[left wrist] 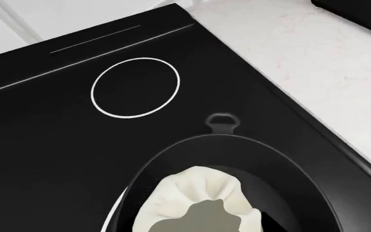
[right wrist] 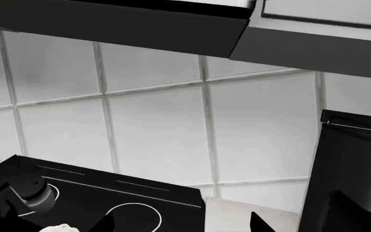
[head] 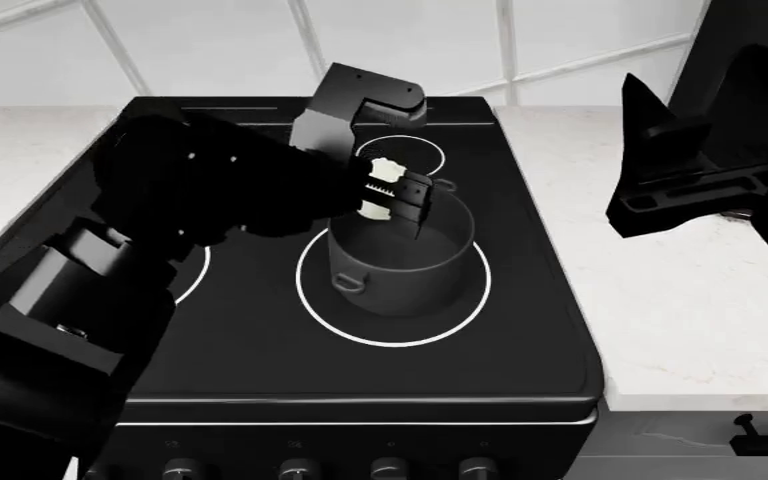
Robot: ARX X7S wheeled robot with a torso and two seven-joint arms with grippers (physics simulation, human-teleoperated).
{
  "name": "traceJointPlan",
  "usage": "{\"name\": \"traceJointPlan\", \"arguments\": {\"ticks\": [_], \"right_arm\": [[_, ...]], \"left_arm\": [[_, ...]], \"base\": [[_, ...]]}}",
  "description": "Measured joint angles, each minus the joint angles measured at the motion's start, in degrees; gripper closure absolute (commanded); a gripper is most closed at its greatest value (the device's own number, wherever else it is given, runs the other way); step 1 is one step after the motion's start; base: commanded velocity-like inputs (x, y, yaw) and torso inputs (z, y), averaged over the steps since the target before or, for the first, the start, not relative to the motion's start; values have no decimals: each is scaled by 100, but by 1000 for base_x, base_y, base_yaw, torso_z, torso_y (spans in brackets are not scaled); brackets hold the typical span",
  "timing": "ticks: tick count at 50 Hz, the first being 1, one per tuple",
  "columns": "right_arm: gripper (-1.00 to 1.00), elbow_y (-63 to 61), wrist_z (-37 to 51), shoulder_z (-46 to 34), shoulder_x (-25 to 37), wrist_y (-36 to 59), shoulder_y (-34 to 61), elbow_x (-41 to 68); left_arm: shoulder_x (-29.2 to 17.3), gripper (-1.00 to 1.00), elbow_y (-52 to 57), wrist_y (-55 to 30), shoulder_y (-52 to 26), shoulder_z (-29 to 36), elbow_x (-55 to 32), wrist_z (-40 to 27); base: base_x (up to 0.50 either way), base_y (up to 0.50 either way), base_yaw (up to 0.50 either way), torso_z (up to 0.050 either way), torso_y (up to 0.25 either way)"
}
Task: Frozen meat rests on a plate on the counter. Retrieve the meat and place it in a pot on a burner. Then turn the burner on.
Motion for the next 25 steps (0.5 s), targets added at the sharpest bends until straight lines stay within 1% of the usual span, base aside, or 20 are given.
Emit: {"name": "traceJointPlan", "arguments": {"ticks": [9,10,25], "right_arm": [[-100,-2,-17,10,17,-26,-34,-21],[-100,-3,-18,13,22,-29,-38,-20],[-100,-32,-2,87,148,-92,-62,109]], "left_arm": [[19,100,-3,4,16,46,-4,6],[19,-100,-1,5,16,49,-4,5],[-1,-100,7,18,-45,38,-67,-86]], "base": [[0,0,0,0,0],[0,0,0,0,0],[0,0,0,0,0]]}}
